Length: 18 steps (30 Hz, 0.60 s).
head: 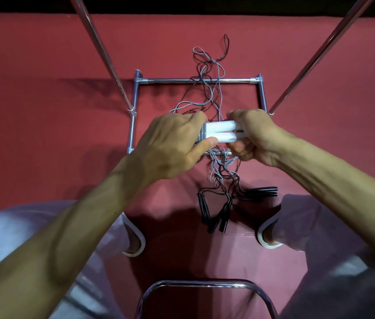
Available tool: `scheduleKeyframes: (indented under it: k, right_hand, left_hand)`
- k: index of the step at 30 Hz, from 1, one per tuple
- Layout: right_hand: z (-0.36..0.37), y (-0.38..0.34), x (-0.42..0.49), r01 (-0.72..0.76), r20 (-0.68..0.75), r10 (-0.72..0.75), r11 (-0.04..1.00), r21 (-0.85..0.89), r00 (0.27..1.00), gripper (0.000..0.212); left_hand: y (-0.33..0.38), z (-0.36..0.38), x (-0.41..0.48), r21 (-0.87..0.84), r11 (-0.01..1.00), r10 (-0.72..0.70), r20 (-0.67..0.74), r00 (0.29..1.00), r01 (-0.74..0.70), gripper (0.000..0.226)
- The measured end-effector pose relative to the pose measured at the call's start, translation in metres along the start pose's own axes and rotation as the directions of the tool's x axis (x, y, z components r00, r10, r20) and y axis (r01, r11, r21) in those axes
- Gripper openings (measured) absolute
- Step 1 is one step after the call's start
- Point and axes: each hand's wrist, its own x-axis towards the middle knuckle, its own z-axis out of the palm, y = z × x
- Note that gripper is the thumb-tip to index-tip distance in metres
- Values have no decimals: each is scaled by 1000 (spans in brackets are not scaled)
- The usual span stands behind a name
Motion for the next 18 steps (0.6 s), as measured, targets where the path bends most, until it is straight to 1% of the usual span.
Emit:
scheduleKeyframes:
  k: [2,4,5,7,8,9,10,11,12,13,14,15,16,17,18]
  right_hand:
    - [-3,6,1,-31,53,29,999,27,998,35]
    - [-8,7,0,-70,172,63,997,31,983,34]
    - [-12,4,-3,-78,230,74,997,6,970,35]
    - [-21,-7,-10,-70,316,90,995,-74,945,44]
    - [-25,-13,-13,-60,346,93,993,-106,934,53]
    - [-27,-19,-13,-39,356,78,992,-117,931,65]
    - [-28,-21,-10,5,326,25,996,-92,945,74]
    - [-27,-21,-4,68,250,-62,998,-18,966,78]
    - [-25,-18,4,133,159,-146,987,94,976,77]
    - [-22,-14,12,159,101,-183,964,211,978,73]
    - [-17,-10,18,144,112,-184,943,299,976,72]
    - [-10,-4,22,108,178,-175,937,333,968,74]
    - [-5,4,24,83,258,-170,945,317,951,79]
    - [-1,10,24,67,335,-164,957,282,928,82]
    - [4,14,20,56,398,-153,968,243,905,83]
  left_hand:
    - [2,-1,-1,0,1000,11,3,1000,-11,42]
    - [3,0,-1,2,1000,-2,3,1000,2,45]
    - [3,1,-2,-9,1000,-14,1,1000,14,46]
    - [7,2,-2,-63,997,-41,-11,999,40,46]
    - [8,2,-1,-97,993,-61,-15,998,60,45]
    - [10,1,0,-137,986,-94,-18,995,91,44]
    - [10,2,2,-189,973,-137,-25,990,130,44]
    - [10,2,5,-283,943,-192,-34,981,175,43]
    - [10,1,9,-428,875,-266,-33,964,227,42]
    - [10,0,13,-603,750,-350,-16,936,271,40]
    - [9,-3,18,-752,592,-426,14,905,290,37]
    - [7,-7,23,-847,440,-488,52,871,297,32]
    - [5,-12,26,-893,329,-545,86,834,307,32]
    - [3,-17,30,-912,255,-593,115,797,321,36]
    - [1,-22,32,-920,207,-625,137,769,332,38]
